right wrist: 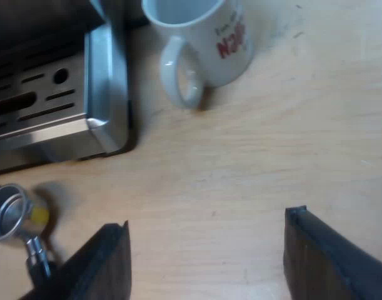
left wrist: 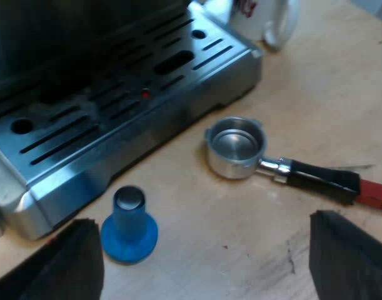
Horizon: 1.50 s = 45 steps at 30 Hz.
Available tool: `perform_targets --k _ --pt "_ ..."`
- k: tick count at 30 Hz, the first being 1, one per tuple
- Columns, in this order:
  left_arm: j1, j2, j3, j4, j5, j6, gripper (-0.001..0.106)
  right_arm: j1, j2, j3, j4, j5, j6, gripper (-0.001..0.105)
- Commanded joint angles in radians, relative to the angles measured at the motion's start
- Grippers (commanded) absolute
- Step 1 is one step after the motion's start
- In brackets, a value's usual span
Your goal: Put the handle in the coffee machine
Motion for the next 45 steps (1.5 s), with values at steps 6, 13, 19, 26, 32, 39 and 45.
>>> perform_targets --k 6,13,19,26,32,39,45 --pt "-0.013 0.09 -0.061 -0.012 0.051 0.203 0.07 -0.003 0.197 -0.113 0.041 -0.051 -0.122 0.055" --pt "-0.077 0.164 -0.065 -0.012 0.131 0.235 0.07 0.0 0.327 -0.174 0.041 -0.069 -0.173 0.055" --pt "-0.189 0.223 -0.065 -0.012 0.141 0.276 0.07 0.0 0.406 -0.213 0.041 -0.121 -0.193 0.055" --pt "-0.332 0.298 -0.065 -0.016 0.157 0.275 0.07 0.081 0.449 -0.216 0.041 -0.117 -0.221 0.055" --pt "-0.404 0.362 -0.065 -0.057 0.157 0.274 0.07 0.266 0.484 -0.214 0.041 -0.002 -0.189 0.055" --pt "-0.413 0.404 -0.065 -0.09 0.157 0.274 0.07 0.475 0.555 -0.208 0.041 0.094 -0.1 0.055" --pt "-0.413 0.41 -0.065 -0.113 0.157 0.274 0.07 0.613 0.632 -0.197 0.039 0.136 0.04 0.055"
